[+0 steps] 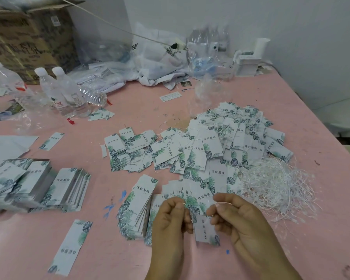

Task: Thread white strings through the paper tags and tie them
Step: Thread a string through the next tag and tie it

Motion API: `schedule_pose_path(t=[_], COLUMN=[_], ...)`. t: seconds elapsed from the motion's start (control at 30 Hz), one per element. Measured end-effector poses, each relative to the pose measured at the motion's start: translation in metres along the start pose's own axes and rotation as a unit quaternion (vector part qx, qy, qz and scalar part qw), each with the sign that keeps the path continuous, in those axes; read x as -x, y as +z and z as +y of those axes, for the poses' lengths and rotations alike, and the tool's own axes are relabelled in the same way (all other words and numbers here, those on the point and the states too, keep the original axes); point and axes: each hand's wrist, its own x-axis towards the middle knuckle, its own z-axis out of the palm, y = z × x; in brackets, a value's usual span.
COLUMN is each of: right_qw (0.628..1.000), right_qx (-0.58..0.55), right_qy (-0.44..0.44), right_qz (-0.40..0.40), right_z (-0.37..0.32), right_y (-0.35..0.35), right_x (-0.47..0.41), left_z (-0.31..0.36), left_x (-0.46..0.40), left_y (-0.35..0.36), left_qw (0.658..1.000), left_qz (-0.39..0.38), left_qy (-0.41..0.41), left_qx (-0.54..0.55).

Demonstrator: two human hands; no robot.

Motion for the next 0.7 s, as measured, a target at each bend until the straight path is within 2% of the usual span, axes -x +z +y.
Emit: schedule_pose_path(t=[0.23, 0.43, 0.7], right_qw=[0.983, 0.981, 0.97], right_qx=[0.166, 0.172, 0.215], right_qy=[-0.067, -0.067, -0.095], right_qz=[0.041, 0.061, 0.063], right_z=[0.009, 0.003, -0.003], right_y=[0.025, 0.026, 0.027], right_x=[-0.001, 0.002, 0.007], left_z=[-0.001, -0.001, 0.005], left_x=[0.007, 0.006, 0.009], left_y=[0.001, -0.005, 0.001], left_qw=[0.999, 0.999, 0.992], left_qz=[-0.026, -0.036, -0.077], left_qy=[-0.028, -0.026, 0.025], left_qx=[-0.01, -0.031, -0.094])
